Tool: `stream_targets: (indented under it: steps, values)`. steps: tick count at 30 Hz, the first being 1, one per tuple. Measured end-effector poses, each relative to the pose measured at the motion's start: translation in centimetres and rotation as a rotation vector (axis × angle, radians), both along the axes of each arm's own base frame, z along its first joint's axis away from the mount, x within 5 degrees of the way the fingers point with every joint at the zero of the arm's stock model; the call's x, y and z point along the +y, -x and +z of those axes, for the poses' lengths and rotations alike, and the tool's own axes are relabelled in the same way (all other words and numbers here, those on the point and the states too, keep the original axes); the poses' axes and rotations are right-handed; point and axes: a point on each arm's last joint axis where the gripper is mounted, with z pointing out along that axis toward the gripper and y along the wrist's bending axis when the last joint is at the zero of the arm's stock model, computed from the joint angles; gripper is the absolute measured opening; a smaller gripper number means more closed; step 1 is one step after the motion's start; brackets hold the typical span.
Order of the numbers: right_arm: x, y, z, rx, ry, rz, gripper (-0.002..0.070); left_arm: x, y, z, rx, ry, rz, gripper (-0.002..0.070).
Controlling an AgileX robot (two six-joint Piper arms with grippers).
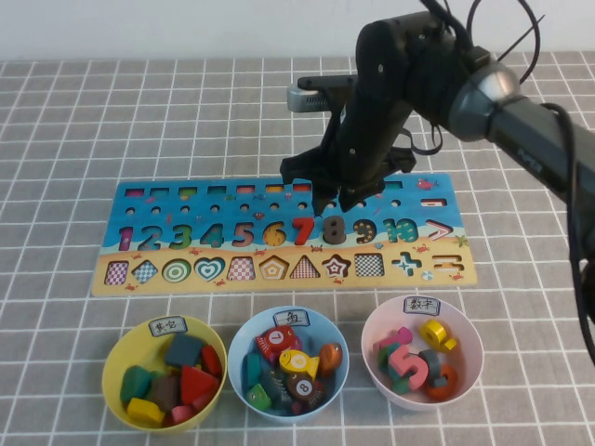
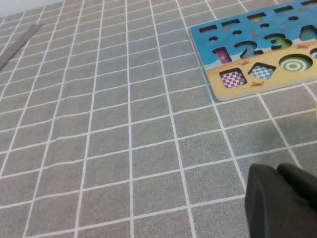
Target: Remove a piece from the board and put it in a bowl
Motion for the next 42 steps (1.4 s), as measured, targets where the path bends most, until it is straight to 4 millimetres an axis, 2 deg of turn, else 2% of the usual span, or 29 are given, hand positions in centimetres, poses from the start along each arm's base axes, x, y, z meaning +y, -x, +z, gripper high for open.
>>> stream_targets:
  steps: [3,8,16,27,37,42]
  values:
    - [0.2,-0.6,-0.9,-0.001,0.015,-0.019,0.0316,0.0,0.0,0.0,0.0,0.0,0.0,-0.0001]
    - [0.3,-1.4,-1.8,-0.021,0.049,-0.042,0.0337,0.0,0.0,0.0,0.0,0.0,0.0,-0.0001]
    - [0.4,-1.7,-2.4,-0.047,0.096,-0.048,0.034,0.0,0.0,0.0,0.0,0.0,0.0,-0.0001]
    - [0.9,-1.9,-4.6,-0.007,0.112,-0.046,0.034,0.0,0.0,0.0,0.0,0.0,0.0,-0.0001]
    - [1.2,-1.8,-5.1,-0.018,0.14,-0.034,0.0339,0.0,0.0,0.0,0.0,0.0,0.0,-0.0001]
    - [1.2,-1.8,-5.2,-0.035,0.167,-0.028,0.0295,0.0,0.0,0.0,0.0,0.0,0.0,-0.0001]
